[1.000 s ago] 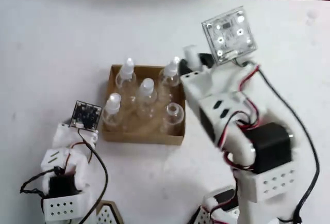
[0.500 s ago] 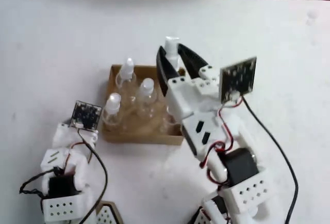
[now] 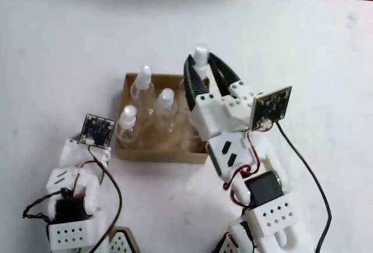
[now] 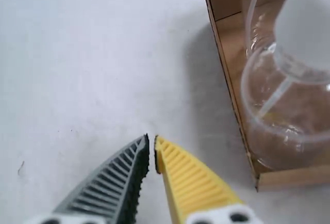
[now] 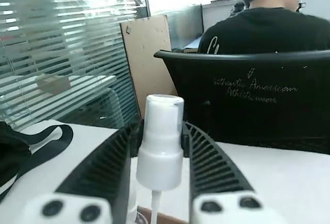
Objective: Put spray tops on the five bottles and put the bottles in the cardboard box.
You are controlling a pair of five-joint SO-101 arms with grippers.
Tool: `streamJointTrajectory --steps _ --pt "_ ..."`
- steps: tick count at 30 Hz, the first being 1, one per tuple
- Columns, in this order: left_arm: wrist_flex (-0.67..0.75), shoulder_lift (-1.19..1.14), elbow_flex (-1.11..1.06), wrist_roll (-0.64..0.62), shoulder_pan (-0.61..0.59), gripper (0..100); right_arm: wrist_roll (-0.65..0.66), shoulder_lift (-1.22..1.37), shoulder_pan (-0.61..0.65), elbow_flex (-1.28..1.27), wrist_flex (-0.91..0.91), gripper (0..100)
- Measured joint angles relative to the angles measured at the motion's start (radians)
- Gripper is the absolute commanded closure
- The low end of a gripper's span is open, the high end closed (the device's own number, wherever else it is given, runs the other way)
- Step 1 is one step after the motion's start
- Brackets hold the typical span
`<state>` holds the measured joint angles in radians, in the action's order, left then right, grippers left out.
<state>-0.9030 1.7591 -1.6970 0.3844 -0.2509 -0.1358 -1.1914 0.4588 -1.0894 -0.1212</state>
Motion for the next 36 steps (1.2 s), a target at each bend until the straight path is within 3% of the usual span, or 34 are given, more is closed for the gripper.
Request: streamJointTrajectory --steps 36 --pt "0.000 0.000 0.000 0.000 0.000 98 0.006 -0.066 -0.006 -0.308 0.006 97.7"
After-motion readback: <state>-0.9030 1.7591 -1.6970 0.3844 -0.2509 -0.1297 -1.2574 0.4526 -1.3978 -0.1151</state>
